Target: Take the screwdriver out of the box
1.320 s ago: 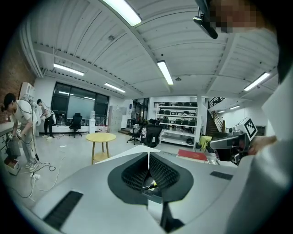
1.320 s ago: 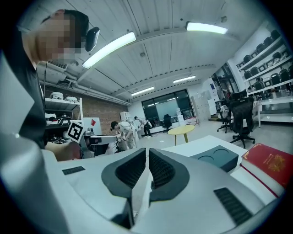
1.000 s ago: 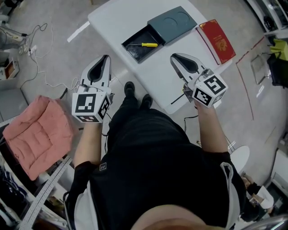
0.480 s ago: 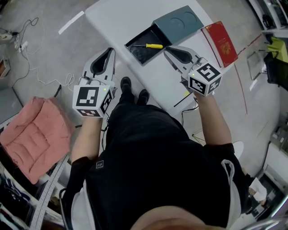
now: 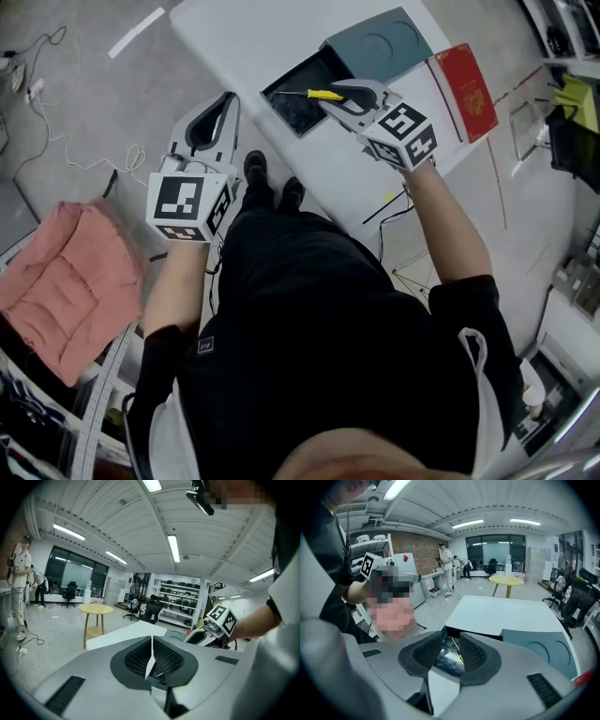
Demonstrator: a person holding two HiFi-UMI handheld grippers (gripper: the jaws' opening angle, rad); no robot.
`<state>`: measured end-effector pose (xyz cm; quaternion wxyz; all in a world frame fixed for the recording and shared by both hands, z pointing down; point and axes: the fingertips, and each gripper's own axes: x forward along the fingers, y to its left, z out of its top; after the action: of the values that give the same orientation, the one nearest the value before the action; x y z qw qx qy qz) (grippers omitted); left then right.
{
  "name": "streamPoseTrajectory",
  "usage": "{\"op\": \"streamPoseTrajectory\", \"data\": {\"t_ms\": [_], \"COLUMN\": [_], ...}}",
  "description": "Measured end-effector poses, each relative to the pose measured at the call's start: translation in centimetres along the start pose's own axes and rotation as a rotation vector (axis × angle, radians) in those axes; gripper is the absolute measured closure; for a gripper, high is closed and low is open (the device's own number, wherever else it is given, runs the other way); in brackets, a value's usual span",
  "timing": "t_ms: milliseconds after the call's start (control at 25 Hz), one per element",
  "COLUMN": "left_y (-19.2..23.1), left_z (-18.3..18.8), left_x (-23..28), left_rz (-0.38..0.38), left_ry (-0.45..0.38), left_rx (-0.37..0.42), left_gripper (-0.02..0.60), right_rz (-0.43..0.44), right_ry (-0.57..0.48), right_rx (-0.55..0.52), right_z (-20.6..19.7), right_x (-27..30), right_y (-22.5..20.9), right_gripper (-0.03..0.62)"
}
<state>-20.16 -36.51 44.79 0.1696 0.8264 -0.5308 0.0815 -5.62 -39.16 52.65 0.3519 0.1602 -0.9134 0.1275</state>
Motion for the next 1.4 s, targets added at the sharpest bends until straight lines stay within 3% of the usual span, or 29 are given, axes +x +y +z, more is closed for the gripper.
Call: {"op": "streamPoseTrajectory", "data": {"t_ms": [240,960,1160,1320,1400], "left_y": [2.1,5.4,5.9,6.4,6.8], "left_z": [-0.1,-1.0,-1.0,-0.8,-0.8], "left_x": [0.4,0.1,0.1,0.0,0.0], "left_rz": [0.028,0.057,0.056,0.054,0.052], "left_ry": [-0.006,-0.004,-0.013,-0.019,-0.02], "left_rx": [-0.014,-0.064,-0.075,-0.08,-0.081], "left_gripper": [0.557,0.557,0.557,0.557,0.557], "right_rz": [0.034,0.056,0.069,0.076,0.071], "right_ry": [0.177,0.577,0.653,0.704,0.725], "right_rx": [-0.114,-0.313,-0.347,-0.345,-0.353], "right_z": [-2.4,-7.6,-8.1,-8.5,-8.7], "right_x": [3.6,8.9,9.6,10.0,10.1], "right_y": [-0.6,-2.8,-2.5,-2.3,-2.3], "right_gripper": [0.415,0.407,0.417,0.477,0.477]}}
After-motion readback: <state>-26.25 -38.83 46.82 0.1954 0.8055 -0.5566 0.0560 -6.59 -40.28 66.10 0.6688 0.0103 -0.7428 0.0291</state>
